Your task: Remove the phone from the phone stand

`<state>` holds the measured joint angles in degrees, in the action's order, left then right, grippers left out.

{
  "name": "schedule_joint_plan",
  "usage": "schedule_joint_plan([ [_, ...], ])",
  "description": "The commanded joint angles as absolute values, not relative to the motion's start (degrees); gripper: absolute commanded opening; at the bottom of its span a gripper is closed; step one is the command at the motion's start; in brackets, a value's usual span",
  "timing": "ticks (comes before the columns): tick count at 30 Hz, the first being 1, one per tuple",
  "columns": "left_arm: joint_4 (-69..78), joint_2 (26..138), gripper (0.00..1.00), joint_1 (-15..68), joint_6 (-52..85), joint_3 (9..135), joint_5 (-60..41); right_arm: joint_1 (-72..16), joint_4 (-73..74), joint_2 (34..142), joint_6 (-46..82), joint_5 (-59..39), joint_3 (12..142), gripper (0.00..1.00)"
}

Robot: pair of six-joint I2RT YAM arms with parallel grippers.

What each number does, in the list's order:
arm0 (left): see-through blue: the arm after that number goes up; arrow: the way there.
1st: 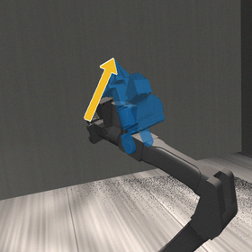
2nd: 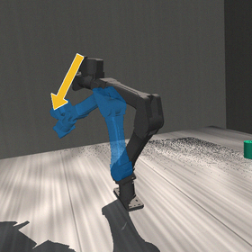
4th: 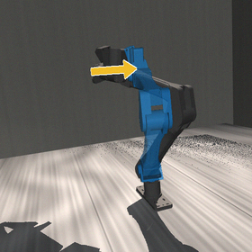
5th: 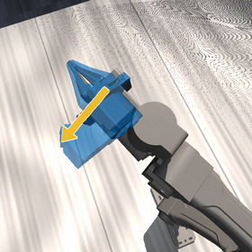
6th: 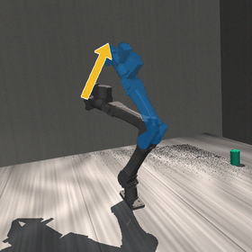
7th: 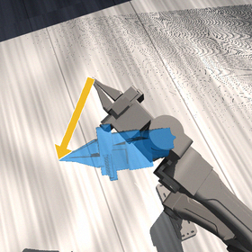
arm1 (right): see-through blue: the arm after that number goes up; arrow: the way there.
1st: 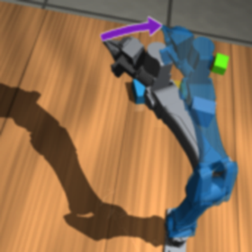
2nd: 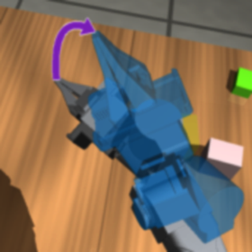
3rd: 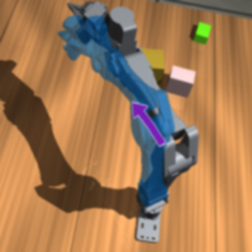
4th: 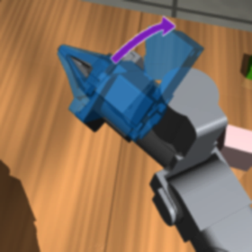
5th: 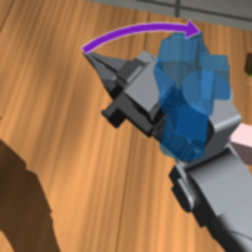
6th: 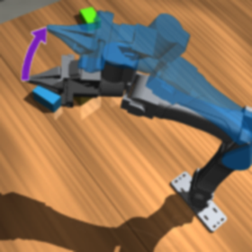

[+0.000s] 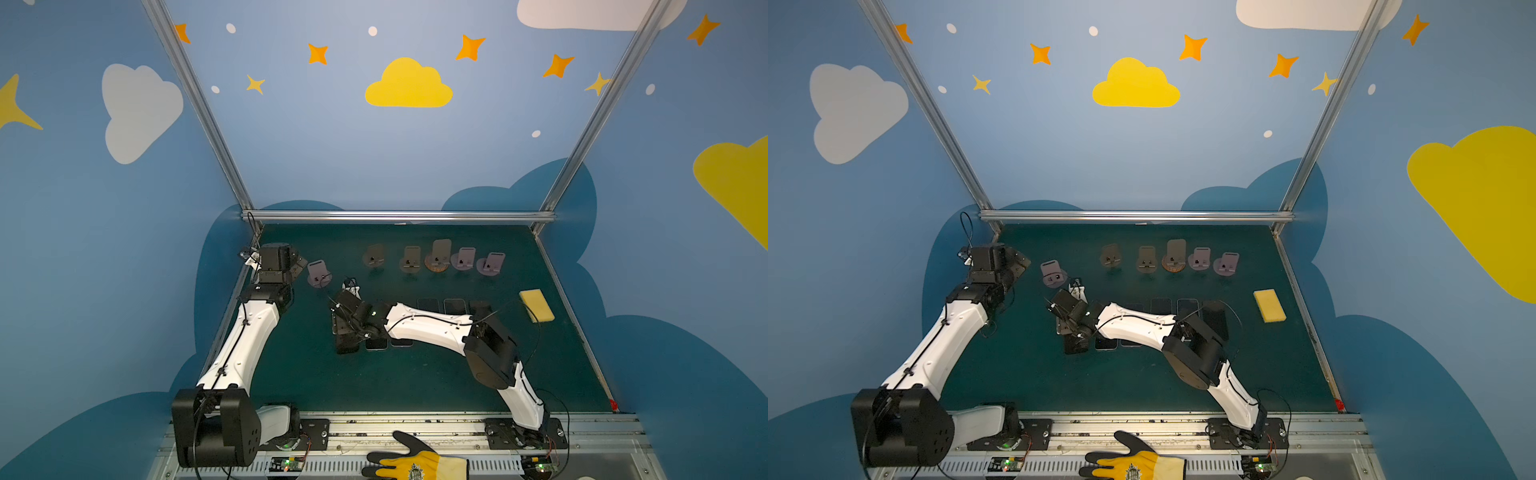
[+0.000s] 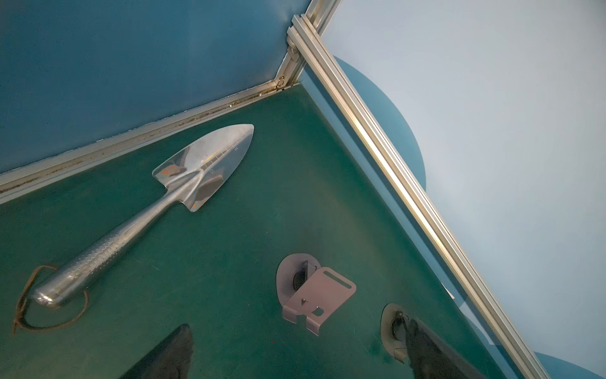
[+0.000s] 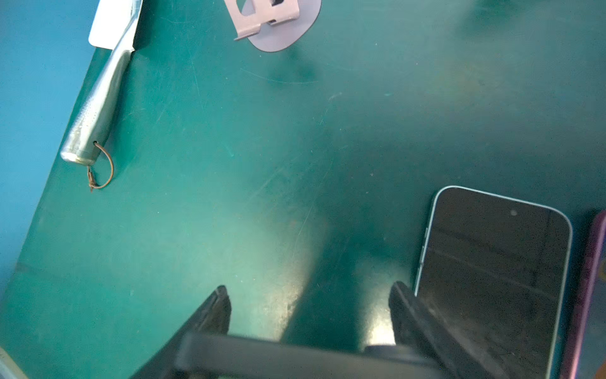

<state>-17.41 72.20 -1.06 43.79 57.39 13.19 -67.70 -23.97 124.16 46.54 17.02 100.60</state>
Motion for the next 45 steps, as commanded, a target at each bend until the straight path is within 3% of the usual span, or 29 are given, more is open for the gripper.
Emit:
schedule_joint_plan([
  [1,-17.59,72.81,1.00,-1.03,43.72,57.30,12.49,-67.61,-24.55,125.49,47.87,15.69,100.85,0.49],
  [45,-18.09,73.02,1.00,-1.01,44.62,58.70,7.31,-65.31,-23.90,137.74,46.99,18.37,109.57,0.56],
])
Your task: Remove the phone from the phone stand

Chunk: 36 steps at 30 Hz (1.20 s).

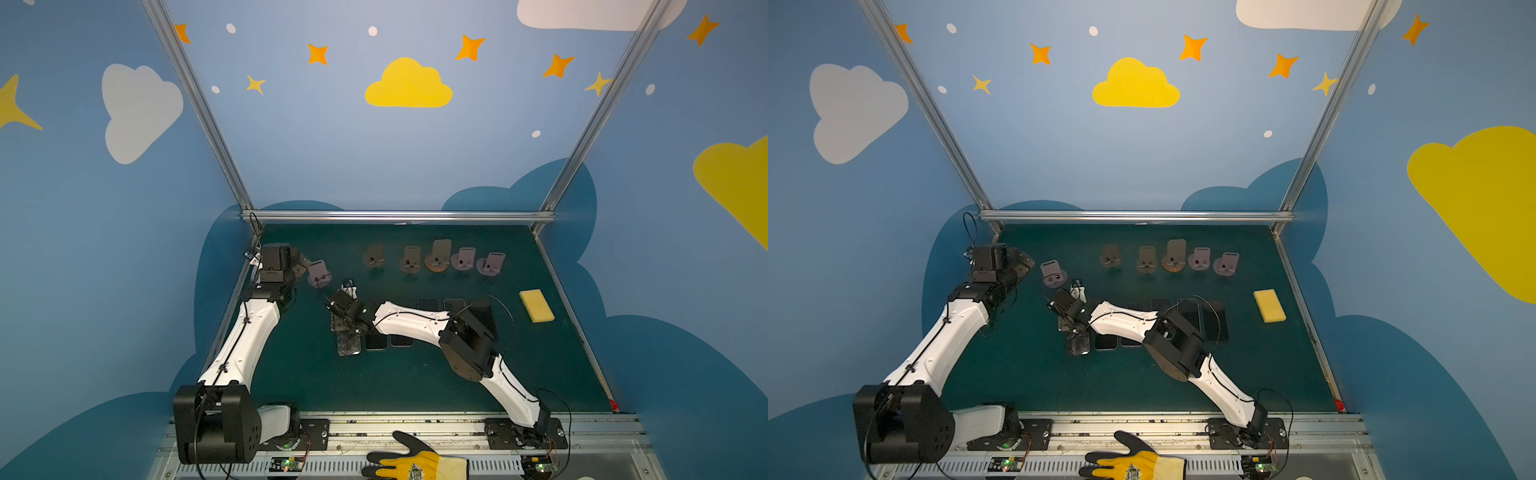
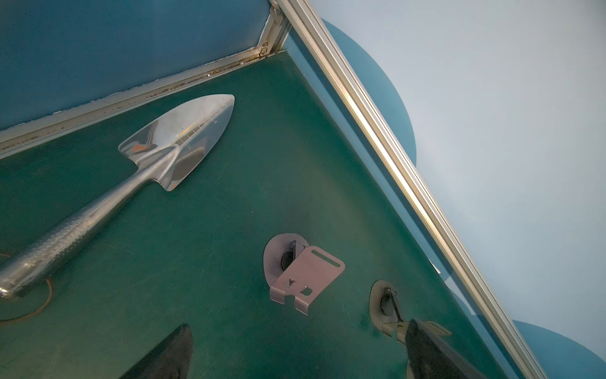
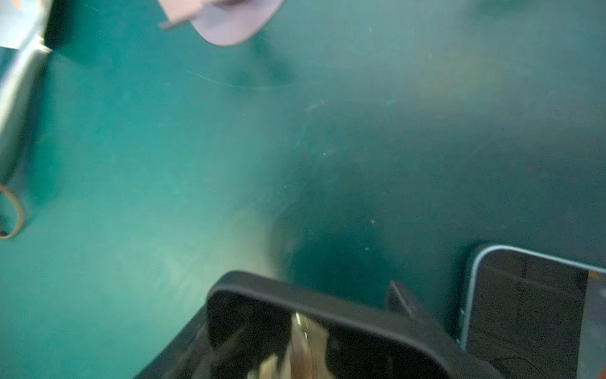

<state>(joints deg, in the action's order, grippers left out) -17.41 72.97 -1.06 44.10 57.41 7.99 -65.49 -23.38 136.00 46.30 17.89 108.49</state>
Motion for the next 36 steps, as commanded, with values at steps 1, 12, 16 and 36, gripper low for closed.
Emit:
schedule_joint_plan([
  [1,-18.09,73.03,1.00,-1.04,44.62,58.71,7.30,-65.29,-23.74,138.10,47.27,18.45,109.73,0.56],
  [12,-18.03,73.56,1.00,-1.02,44.92,58.80,6.77,-64.60,-21.85,138.91,48.38,19.49,108.98,0.61],
  [16,-18.08,73.74,1.00,-1.31,45.07,58.89,6.59,-64.53,-22.95,138.22,50.73,21.31,108.37,0.63],
  [36,-18.00,73.11,1.00,-2.20,45.52,58.89,5.29,-64.48,-18.59,134.92,55.67,21.66,99.89,0.70],
])
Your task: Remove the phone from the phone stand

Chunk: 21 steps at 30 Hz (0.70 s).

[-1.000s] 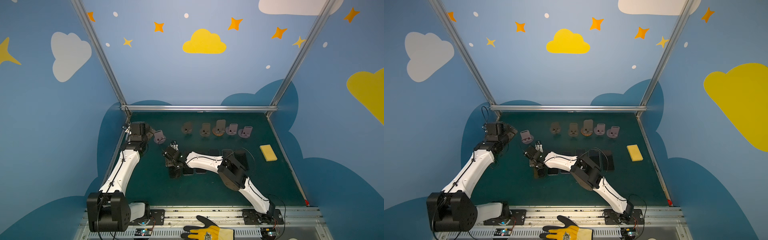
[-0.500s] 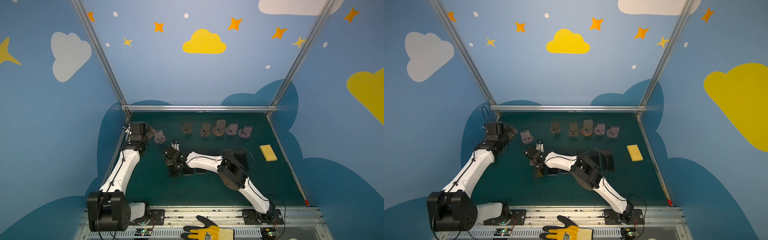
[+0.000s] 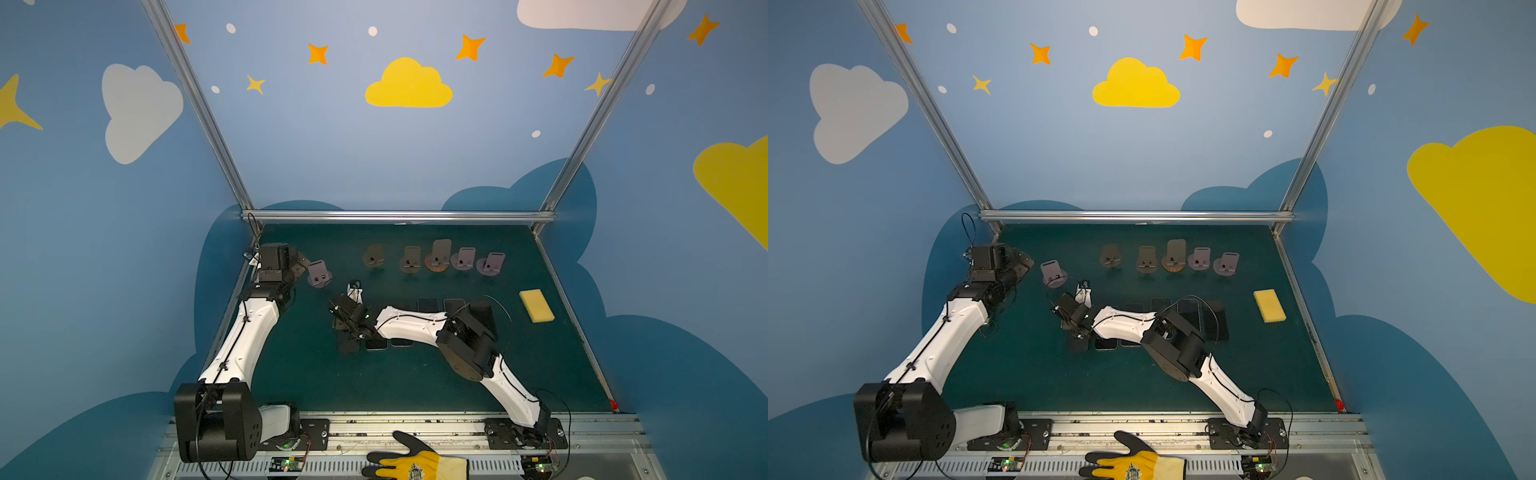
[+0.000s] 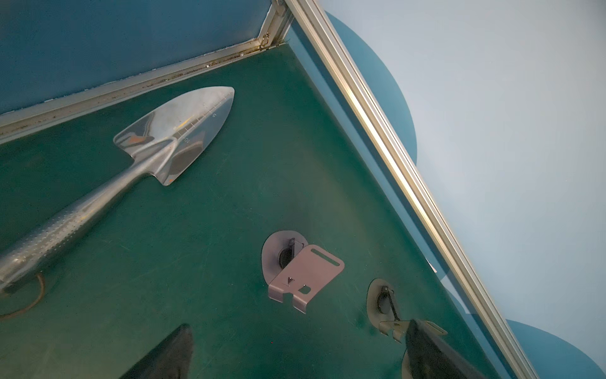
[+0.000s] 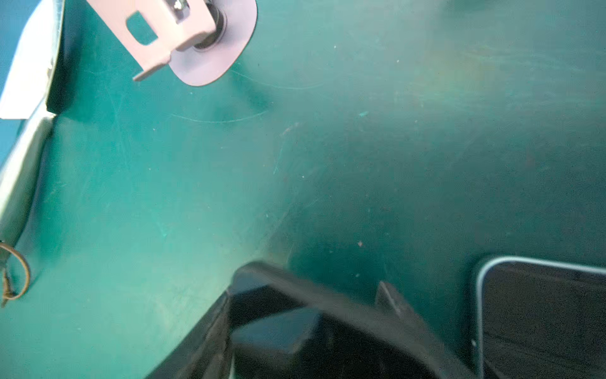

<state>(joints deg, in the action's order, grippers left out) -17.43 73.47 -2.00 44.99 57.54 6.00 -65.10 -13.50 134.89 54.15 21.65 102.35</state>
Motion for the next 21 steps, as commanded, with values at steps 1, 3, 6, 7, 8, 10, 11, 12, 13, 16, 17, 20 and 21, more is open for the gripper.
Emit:
schedule_joint_plan([
  [1,-17.92,72.95,1.00,-2.21,45.53,58.89,5.19,-64.47,-18.76,134.74,55.49,21.79,99.77,0.71],
  [3,-17.92,73.17,1.00,-2.24,45.48,58.89,5.19,-64.43,-19.19,134.22,55.28,22.00,99.58,0.72],
  [6,-18.00,73.23,1.00,-2.29,45.52,59.06,4.85,-64.47,-19.48,133.36,54.86,22.73,99.23,0.72],
  [7,-17.98,73.21,1.00,-2.30,45.53,59.05,4.67,-64.43,-19.52,133.09,54.72,23.00,99.10,0.72],
  [8,-17.87,73.13,1.00,-2.31,45.56,59.06,4.57,-64.43,-19.31,132.83,54.35,23.23,99.05,0.72],
  [10,-17.84,73.04,1.00,-2.44,45.53,59.02,4.48,-64.42,-19.49,132.23,54.01,23.54,98.97,0.71],
  [11,-17.93,72.91,1.00,-2.38,45.44,59.11,4.48,-64.48,-19.15,131.75,53.44,23.64,98.81,0.71],
  [12,-17.87,72.71,1.00,-2.37,45.31,59.06,4.58,-64.51,-18.86,131.09,52.66,23.94,98.66,0.71],
  [13,-17.93,72.61,1.00,-2.41,45.16,59.02,4.66,-64.65,-18.46,130.28,51.55,24.32,98.49,0.71],
  [16,-17.93,72.01,1.00,-2.40,44.28,59.22,4.97,-65.28,-17.83,126.13,48.69,25.03,98.03,0.71],
  [17,-18.38,71.65,1.00,-2.40,43.90,59.47,5.20,-65.54,-17.47,124.36,47.49,25.11,97.76,0.71],
  [20,-19.61,67.04,1.00,-2.21,43.39,59.48,7.32,-66.10,-16.66,117.49,43.72,26.54,95.94,0.71],
  [21,-17.80,64.71,1.00,-2.06,42.88,58.23,8.21,-66.13,-15.53,114.67,42.16,26.61,94.51,0.72],
])
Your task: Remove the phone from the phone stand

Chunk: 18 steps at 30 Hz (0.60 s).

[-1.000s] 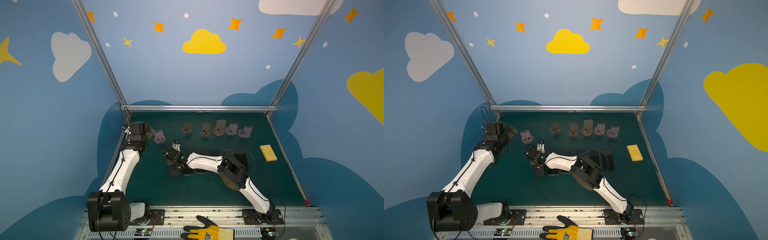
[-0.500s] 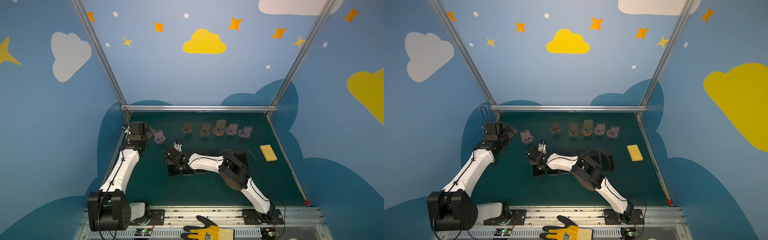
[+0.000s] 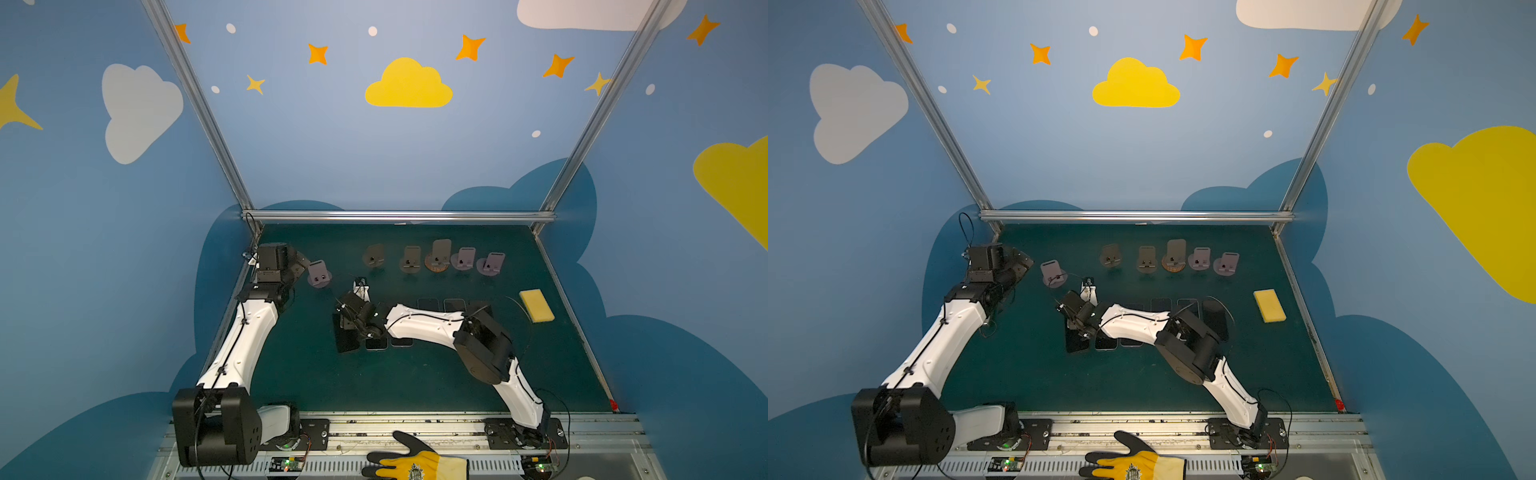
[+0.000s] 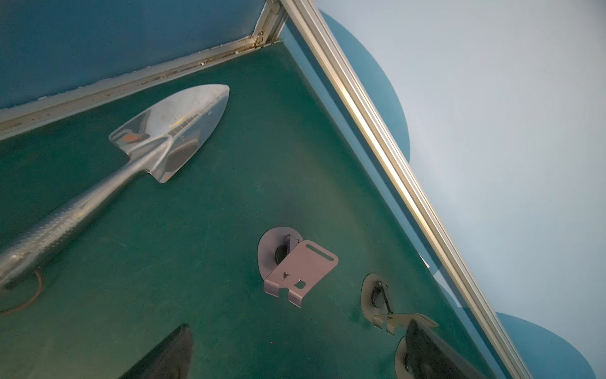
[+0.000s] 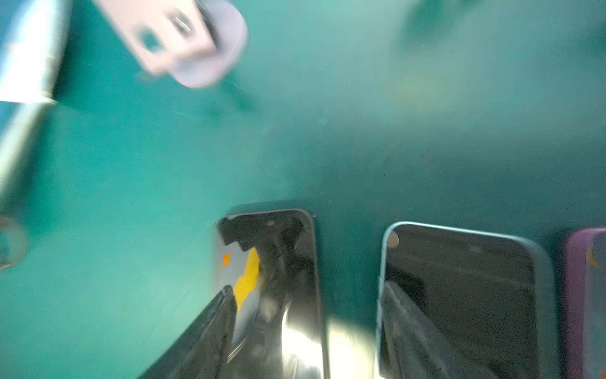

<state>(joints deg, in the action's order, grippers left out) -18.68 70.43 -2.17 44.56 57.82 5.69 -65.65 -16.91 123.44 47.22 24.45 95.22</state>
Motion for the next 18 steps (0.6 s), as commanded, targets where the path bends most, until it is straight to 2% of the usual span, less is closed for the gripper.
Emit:
schedule_joint_plan([
  [1,-15.63,62.08,1.00,-2.03,42.56,56.25,9.08,-66.09,-13.98,112.02,40.38,26.95,92.56,0.72],
  [5,-6.07,55.80,1.00,-1.82,39.48,51.00,10.15,-65.41,-6.18,101.07,31.82,26.70,82.11,0.78],
  [8,-2.96,52.32,1.00,-0.20,30.80,52.96,-2.71,-62.28,-12.22,92.60,30.78,18.80,79.57,0.80],
  [10,-4.93,50.01,1.00,3.74,24.03,54.85,-2.88,-60.48,-15.12,86.75,28.81,15.45,77.63,0.81],
  [13,-4.95,46.98,1.00,6.47,21.92,53.86,0.30,-59.78,-13.46,76.73,21.77,17.67,71.64,0.83],
  [15,-2.68,45.52,1.00,6.78,25.15,51.73,1.62,-59.77,-6.80,70.37,12.93,18.93,65.57,0.84],
  [16,-1.82,45.13,1.00,6.85,25.25,50.90,1.44,-59.84,-2.94,67.73,7.27,19.44,62.09,0.89],
  [17,-2.72,45.09,1.00,6.98,25.55,50.62,1.79,-59.87,-0.44,66.40,4.97,22.04,59.90,0.90],
  [18,-7.10,45.16,1.00,6.98,28.36,51.10,4.19,-59.90,0.83,65.96,8.20,28.97,57.65,0.90],
])
